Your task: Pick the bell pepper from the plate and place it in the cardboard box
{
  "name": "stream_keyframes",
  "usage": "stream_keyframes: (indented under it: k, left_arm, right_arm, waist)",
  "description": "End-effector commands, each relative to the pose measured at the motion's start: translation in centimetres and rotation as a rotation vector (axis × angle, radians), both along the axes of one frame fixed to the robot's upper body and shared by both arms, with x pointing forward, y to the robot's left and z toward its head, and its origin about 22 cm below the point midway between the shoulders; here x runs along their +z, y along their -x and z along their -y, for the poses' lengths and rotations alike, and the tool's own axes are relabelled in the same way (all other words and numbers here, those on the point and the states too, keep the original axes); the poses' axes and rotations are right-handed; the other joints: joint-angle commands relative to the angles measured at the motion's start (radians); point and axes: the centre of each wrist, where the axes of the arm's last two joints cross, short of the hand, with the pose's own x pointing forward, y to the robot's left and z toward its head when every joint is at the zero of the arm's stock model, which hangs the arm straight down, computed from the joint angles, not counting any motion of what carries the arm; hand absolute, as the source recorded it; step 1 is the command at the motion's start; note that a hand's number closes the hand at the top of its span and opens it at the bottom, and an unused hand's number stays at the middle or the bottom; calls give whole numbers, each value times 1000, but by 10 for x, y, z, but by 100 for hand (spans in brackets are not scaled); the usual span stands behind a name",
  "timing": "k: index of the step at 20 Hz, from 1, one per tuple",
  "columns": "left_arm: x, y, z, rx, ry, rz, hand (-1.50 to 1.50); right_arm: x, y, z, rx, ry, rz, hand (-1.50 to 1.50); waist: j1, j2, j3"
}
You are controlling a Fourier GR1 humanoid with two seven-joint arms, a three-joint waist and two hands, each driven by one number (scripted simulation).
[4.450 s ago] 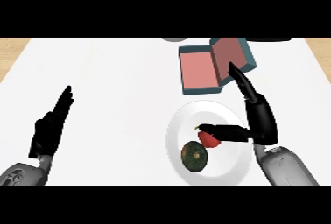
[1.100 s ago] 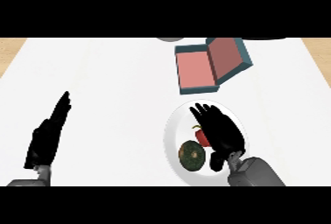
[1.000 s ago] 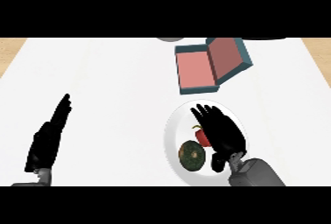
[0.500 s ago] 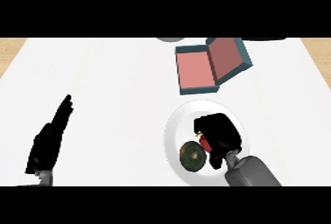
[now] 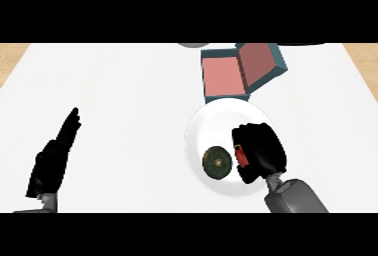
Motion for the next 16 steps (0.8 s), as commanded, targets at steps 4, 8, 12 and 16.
stream_keyframes:
  k: [4,8,12,16]
  left_arm:
    - [-2,7,-10,66,0,-7,0]
    - [3,2,-1,-3,18,-7,0]
    - [-13,0,3,1,-7,-13,0]
    - [-3,-3,13,12,14,-6,0]
  right_arm:
    - [-9,-5,106,-773,-41,-56,150]
    - [23,-4,107,-917,-32,23,150]
    - [67,7,106,-929,-102,94,150]
    - [107,7,85,-775,-328,289,150]
  waist:
    - [-65,-2,1]
    - [-15,-3,0]
    - [-6,0,0]
    - [0,-2,1]
